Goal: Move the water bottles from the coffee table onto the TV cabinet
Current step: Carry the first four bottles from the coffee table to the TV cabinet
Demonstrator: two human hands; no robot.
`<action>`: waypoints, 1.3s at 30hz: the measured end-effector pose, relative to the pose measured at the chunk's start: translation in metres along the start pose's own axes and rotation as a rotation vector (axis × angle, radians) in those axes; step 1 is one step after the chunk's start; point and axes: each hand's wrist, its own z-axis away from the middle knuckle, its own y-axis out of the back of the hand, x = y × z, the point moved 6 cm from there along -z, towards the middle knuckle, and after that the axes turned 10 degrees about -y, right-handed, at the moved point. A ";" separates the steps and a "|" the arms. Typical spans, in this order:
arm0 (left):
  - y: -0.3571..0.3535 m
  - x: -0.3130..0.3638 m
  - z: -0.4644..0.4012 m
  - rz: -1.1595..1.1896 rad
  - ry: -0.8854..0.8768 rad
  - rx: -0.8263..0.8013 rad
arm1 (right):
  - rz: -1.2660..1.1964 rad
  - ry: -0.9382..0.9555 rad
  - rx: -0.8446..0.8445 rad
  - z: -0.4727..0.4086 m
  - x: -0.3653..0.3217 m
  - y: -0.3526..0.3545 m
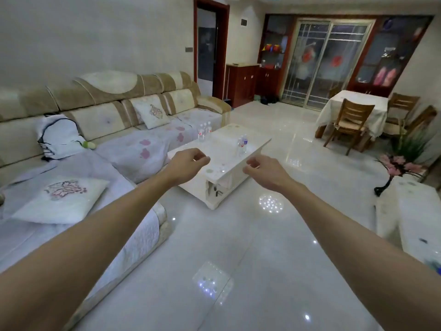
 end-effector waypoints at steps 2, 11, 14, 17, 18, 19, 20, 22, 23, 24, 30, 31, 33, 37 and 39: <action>-0.004 -0.015 -0.034 0.046 0.035 -0.012 | 0.002 -0.041 0.008 -0.032 0.003 0.003; -0.054 -0.065 -0.192 0.129 0.032 -0.097 | -0.086 -0.096 0.029 -0.181 0.034 0.009; -0.078 -0.077 -0.245 0.142 0.029 -0.125 | -0.085 -0.113 0.020 -0.236 0.050 0.010; -0.103 -0.092 -0.304 0.108 0.010 -0.139 | -0.057 -0.112 0.007 -0.304 0.071 0.011; -0.108 -0.097 -0.323 0.095 0.013 -0.132 | -0.054 -0.113 0.006 -0.327 0.077 0.013; -0.115 -0.103 -0.343 0.086 0.022 -0.128 | -0.053 -0.109 0.001 -0.350 0.082 0.014; -0.120 -0.109 -0.363 0.075 0.037 -0.127 | -0.048 -0.110 -0.007 -0.373 0.086 0.016; -0.131 -0.122 -0.401 0.038 0.067 -0.139 | -0.029 -0.115 -0.036 -0.418 0.096 0.017; -0.137 -0.129 -0.420 0.024 0.078 -0.140 | -0.019 -0.112 -0.045 -0.441 0.100 0.018; -0.143 -0.136 -0.439 0.024 0.089 -0.135 | -0.010 -0.104 -0.049 -0.463 0.102 0.019; -0.184 -0.179 -0.547 0.080 0.137 -0.140 | 0.044 -0.101 -0.119 -0.591 0.126 0.008; -0.192 -0.188 -0.567 0.095 0.146 -0.135 | 0.048 -0.103 -0.132 -0.614 0.132 0.003; -0.210 -0.208 -0.608 0.112 0.164 -0.139 | 0.063 -0.101 -0.147 -0.662 0.143 -0.006; -0.250 -0.257 -0.700 0.147 0.190 -0.178 | 0.074 -0.125 -0.155 -0.765 0.169 -0.020; -0.266 -0.282 -0.749 0.182 0.237 -0.192 | 0.074 -0.171 -0.167 -0.818 0.182 -0.023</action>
